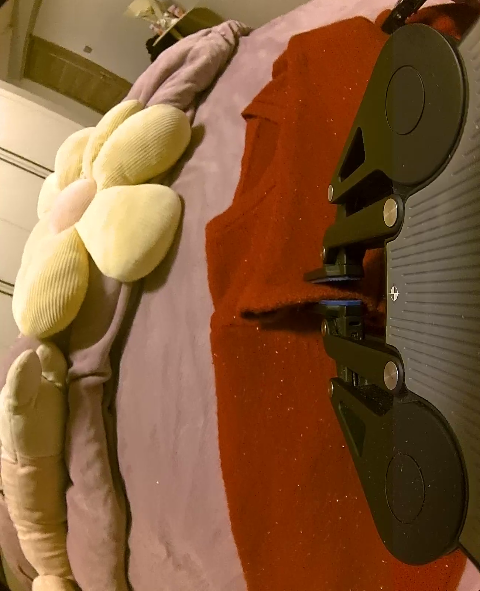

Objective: Fold small clothes

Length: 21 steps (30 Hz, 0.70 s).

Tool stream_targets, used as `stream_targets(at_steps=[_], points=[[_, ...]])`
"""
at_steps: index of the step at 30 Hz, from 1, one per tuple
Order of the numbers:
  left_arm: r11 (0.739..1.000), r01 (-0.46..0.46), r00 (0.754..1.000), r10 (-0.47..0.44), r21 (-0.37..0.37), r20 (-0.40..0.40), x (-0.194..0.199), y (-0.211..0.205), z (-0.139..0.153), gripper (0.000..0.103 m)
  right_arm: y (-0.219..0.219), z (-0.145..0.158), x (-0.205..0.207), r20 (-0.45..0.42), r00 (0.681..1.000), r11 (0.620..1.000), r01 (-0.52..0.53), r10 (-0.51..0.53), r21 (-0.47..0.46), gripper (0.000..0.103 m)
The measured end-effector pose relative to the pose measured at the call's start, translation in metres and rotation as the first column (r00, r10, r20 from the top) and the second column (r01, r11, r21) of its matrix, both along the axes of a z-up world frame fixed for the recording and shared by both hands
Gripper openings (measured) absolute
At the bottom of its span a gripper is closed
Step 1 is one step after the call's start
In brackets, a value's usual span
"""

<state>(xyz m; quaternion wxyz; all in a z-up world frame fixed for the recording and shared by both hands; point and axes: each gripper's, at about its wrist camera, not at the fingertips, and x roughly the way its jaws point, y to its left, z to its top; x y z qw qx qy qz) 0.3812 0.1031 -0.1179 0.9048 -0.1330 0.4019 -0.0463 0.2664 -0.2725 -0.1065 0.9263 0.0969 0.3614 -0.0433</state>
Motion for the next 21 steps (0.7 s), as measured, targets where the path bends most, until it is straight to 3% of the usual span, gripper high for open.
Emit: stream_targets(at_steps=[2,3,6,8,11,12,14,17,21], points=[[1.000,-0.008,1.000,0.008,-0.008,-0.018,0.001,0.002,-0.003,0.011,0.010,0.001,0.000,-0.006,0.999,0.995,-0.037,0.037,-0.091,0.009],[1.000,-0.007,1.000,0.007,-0.008,-0.026,0.001,0.003,-0.003,0.013,0.010,0.002,-0.002,-0.012,0.999,0.995,-0.048,0.047,-0.092,0.010],[0.998,-0.053,0.999,0.053,0.041,0.006,-0.007,0.009,0.005,0.024,-0.009,0.015,-0.005,-0.040,0.999,0.998,-0.016,0.019,0.060,0.017],[0.989,-0.124,0.992,0.120,0.081,0.042,-0.014,0.019,0.013,0.028,-0.019,0.029,-0.016,-0.058,0.998,0.994,0.003,0.003,0.106,0.024],[0.991,-0.127,0.990,0.124,0.043,0.070,-0.027,0.031,0.024,0.029,-0.015,0.054,-0.050,0.024,0.999,1.000,0.027,-0.027,-0.009,0.044],[0.994,-0.112,0.992,0.111,0.016,0.067,-0.030,0.031,0.025,0.033,-0.011,0.059,-0.054,0.063,0.998,0.998,0.019,-0.016,-0.051,0.045],[0.998,-0.066,0.996,0.067,-0.022,0.063,-0.036,0.024,0.026,0.039,0.000,0.064,-0.051,0.095,0.995,0.995,-0.014,0.024,-0.103,0.045],[1.000,0.002,0.999,-0.002,0.002,0.050,-0.035,0.003,0.018,0.041,0.023,0.056,-0.026,0.076,0.992,0.984,-0.090,0.103,-0.153,0.041],[0.998,0.005,1.000,-0.004,0.068,-0.013,-0.021,-0.014,0.002,0.038,0.055,0.031,0.007,0.007,0.978,0.958,-0.203,0.208,-0.205,0.016]])
